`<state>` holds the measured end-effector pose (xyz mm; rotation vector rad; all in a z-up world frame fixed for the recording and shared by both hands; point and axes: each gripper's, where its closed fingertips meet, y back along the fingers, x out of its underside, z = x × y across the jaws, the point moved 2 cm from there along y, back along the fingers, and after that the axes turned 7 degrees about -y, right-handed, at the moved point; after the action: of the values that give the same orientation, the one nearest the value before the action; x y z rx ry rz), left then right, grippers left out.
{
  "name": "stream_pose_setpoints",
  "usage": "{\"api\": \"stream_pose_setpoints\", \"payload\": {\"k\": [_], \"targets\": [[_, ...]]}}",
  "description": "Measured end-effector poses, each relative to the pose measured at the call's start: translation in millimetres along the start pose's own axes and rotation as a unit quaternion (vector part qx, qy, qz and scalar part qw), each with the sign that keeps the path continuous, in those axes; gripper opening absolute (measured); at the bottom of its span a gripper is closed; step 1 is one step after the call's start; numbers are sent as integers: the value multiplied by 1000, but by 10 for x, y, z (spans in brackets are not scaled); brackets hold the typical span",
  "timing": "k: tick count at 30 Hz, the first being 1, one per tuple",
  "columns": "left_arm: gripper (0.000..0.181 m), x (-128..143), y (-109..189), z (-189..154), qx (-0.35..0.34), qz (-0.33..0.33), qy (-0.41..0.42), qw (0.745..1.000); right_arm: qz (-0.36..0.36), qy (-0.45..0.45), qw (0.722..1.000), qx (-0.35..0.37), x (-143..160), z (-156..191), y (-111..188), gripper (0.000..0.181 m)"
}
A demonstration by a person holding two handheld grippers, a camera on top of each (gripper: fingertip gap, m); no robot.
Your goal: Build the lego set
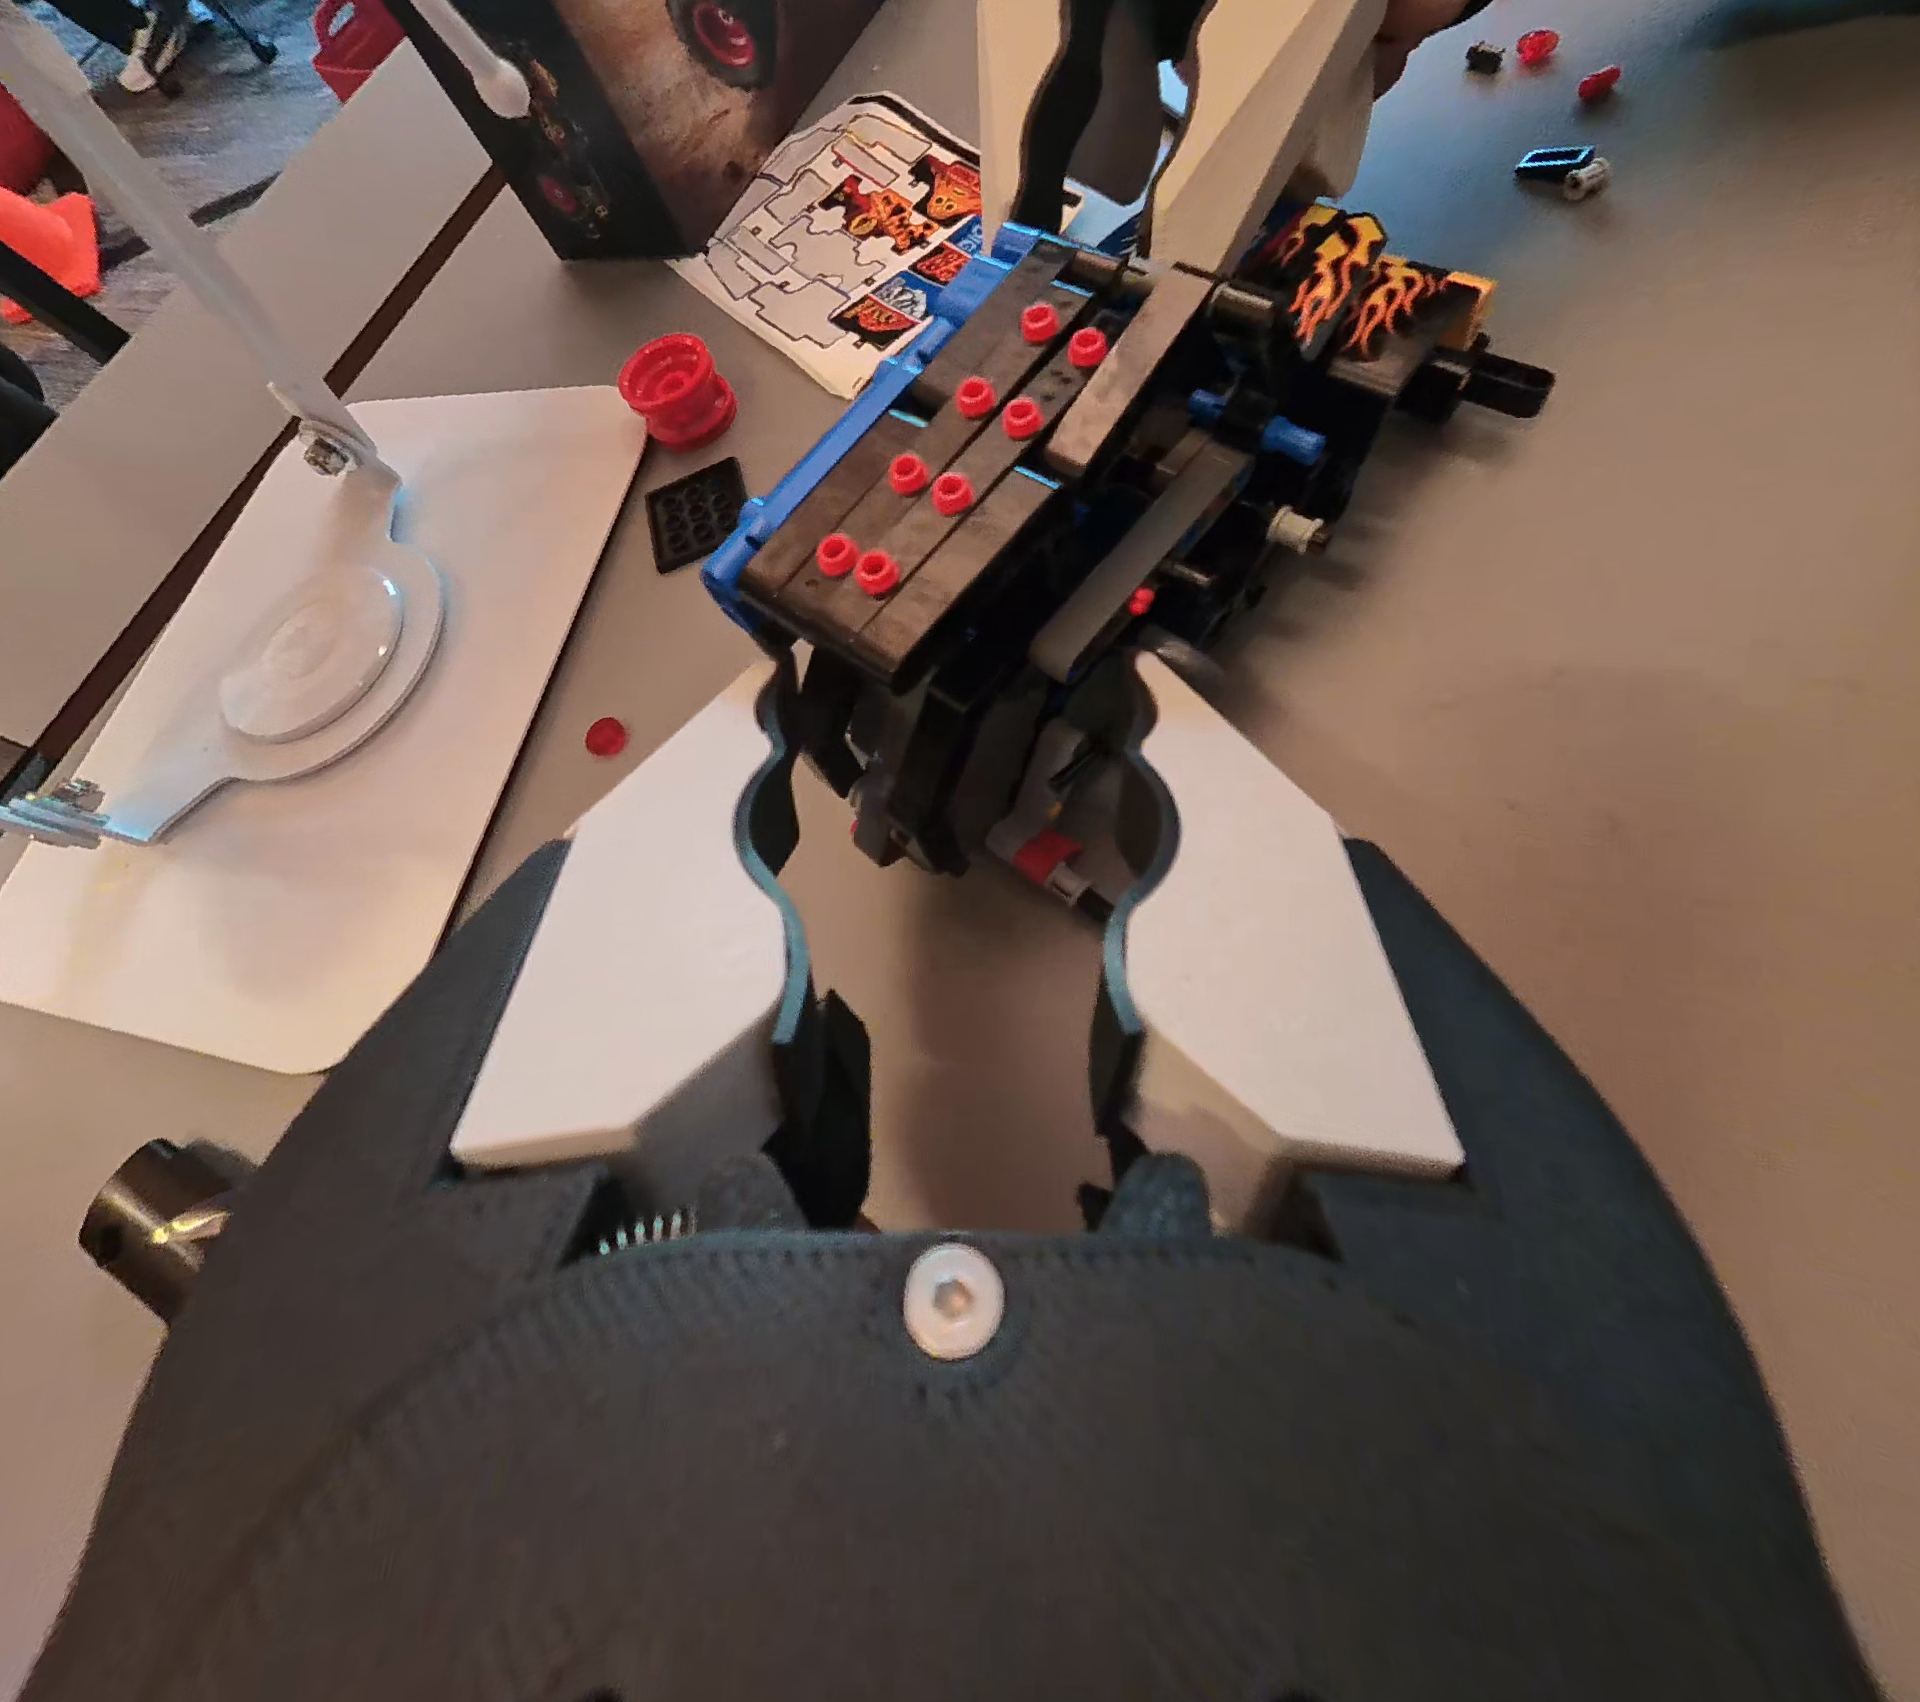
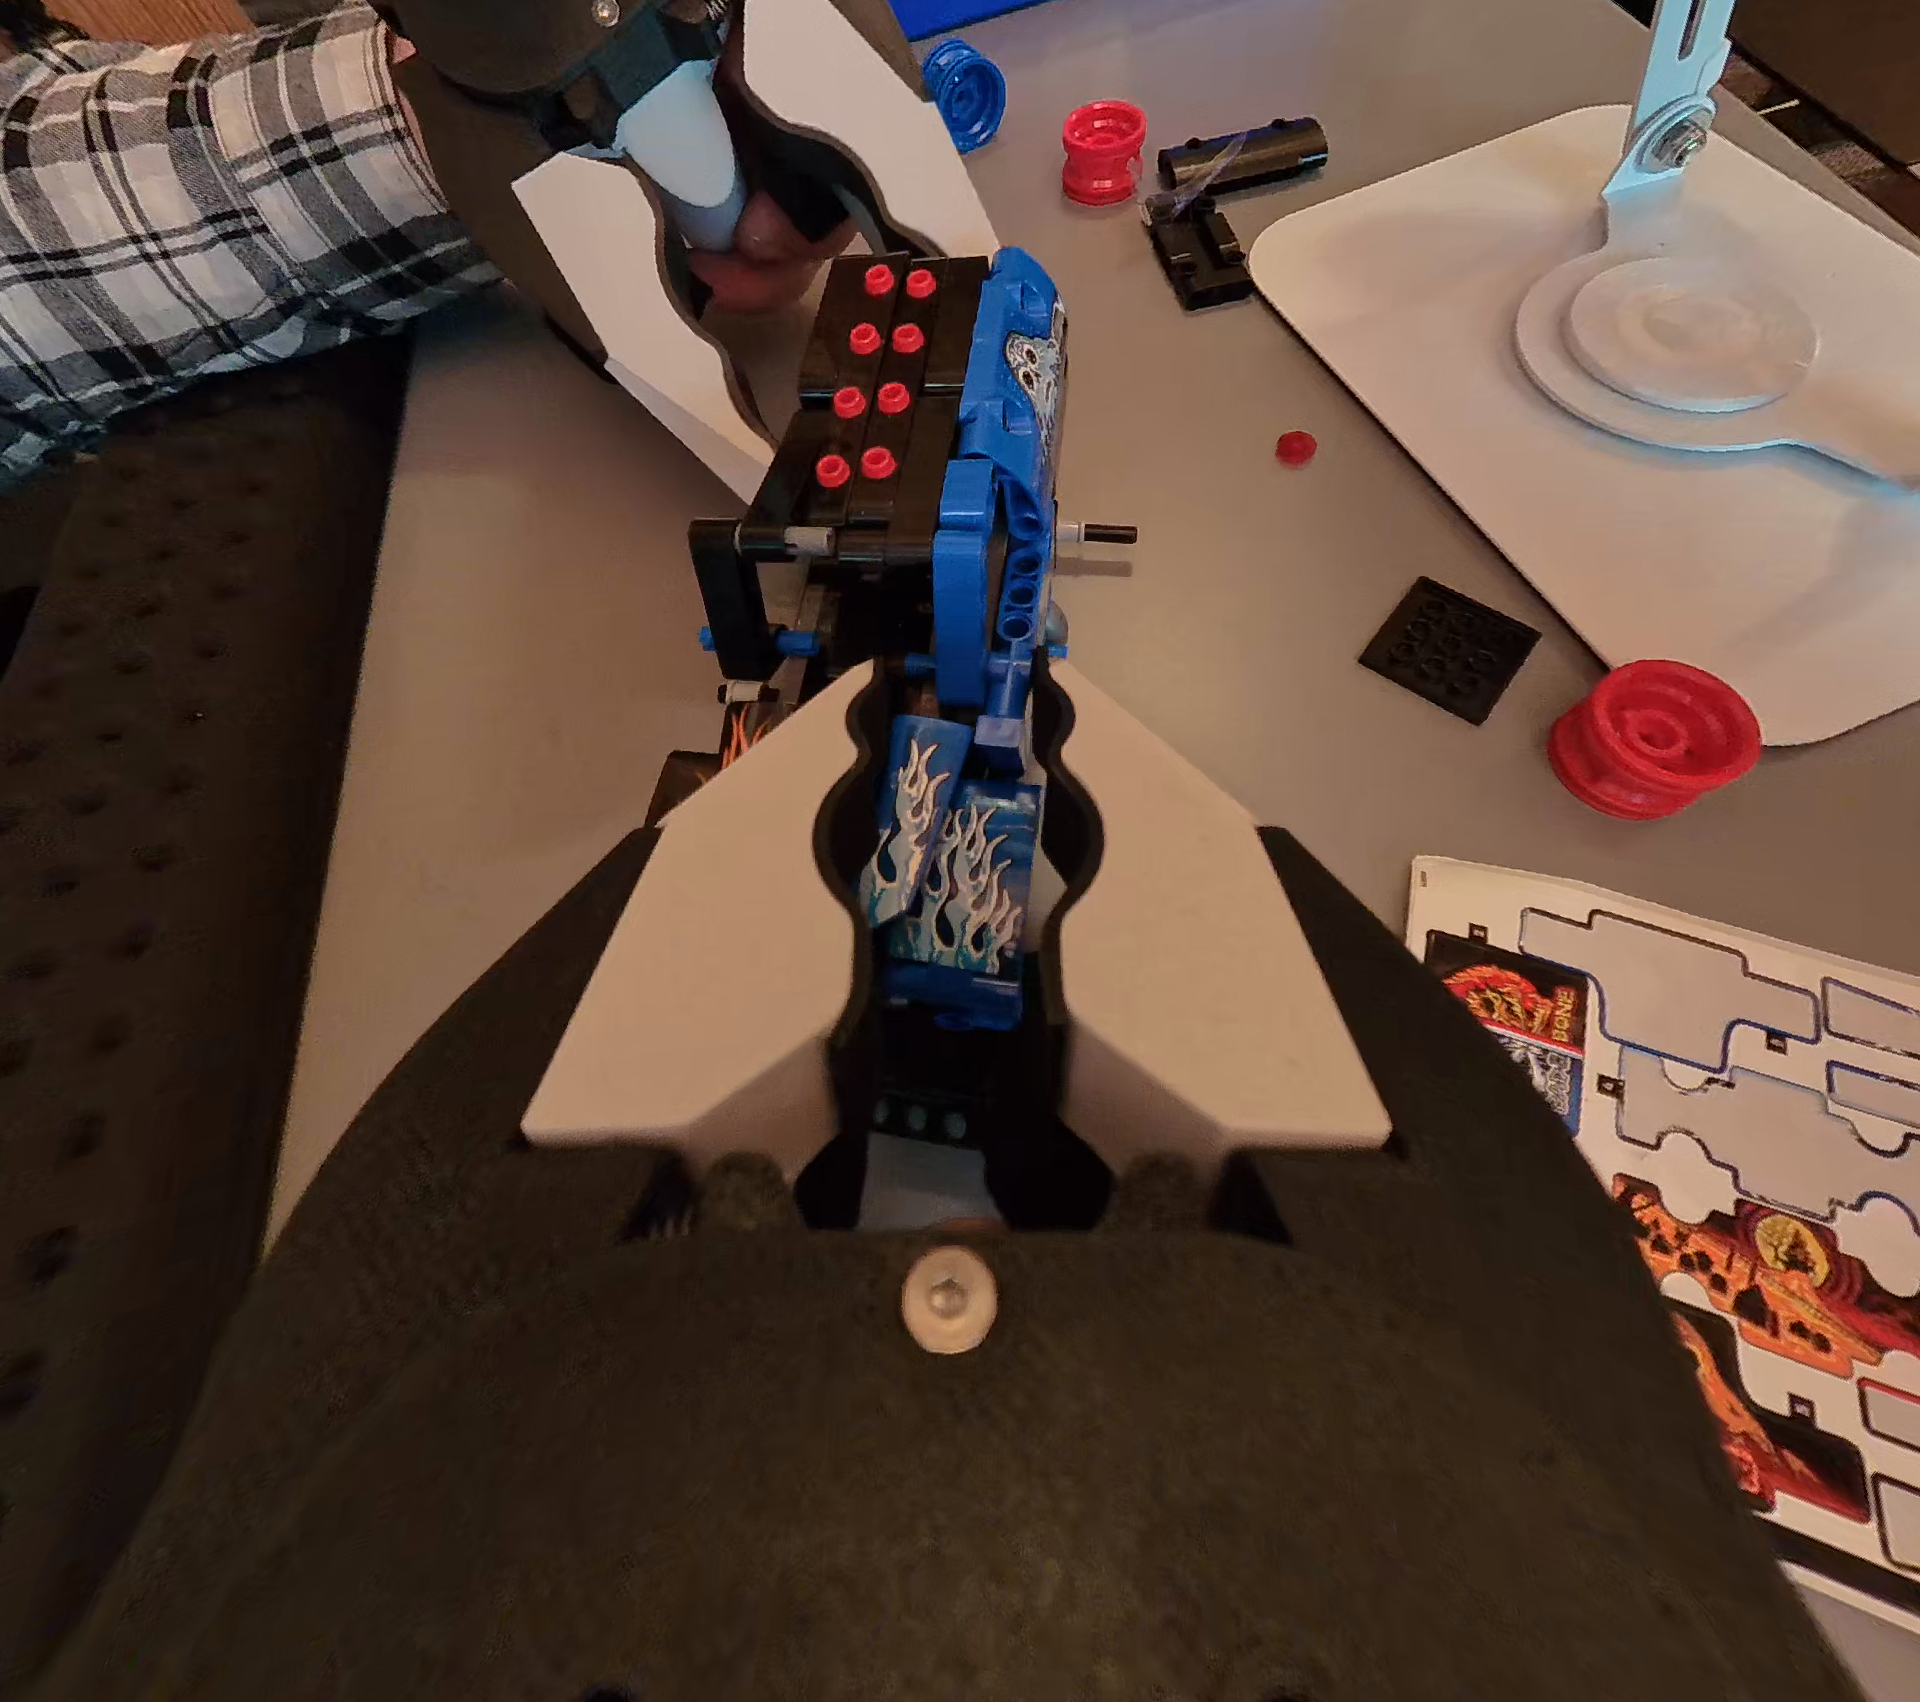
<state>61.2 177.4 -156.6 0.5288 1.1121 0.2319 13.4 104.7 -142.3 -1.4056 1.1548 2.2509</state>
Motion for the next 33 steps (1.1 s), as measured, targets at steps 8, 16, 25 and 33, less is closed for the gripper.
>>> {"api": "stream_pose_setpoints", "payload": {"k": [8,16,25,33], "targets": [[57,16,107,-94,32,18,-10,999,-3,4,1000,-3,-12,27,-7,22],[70,-17,230,-30,39,-13,25,999,2,15,1000,-15,-3,83,-17,22],[74,8,58,-205,79,-6,18,997,6,24,999,-48,13,206,-49,22],[73,14,53,-185,77,-5,33,996,4,21,999,-37,-1,159,-14,24]]}}
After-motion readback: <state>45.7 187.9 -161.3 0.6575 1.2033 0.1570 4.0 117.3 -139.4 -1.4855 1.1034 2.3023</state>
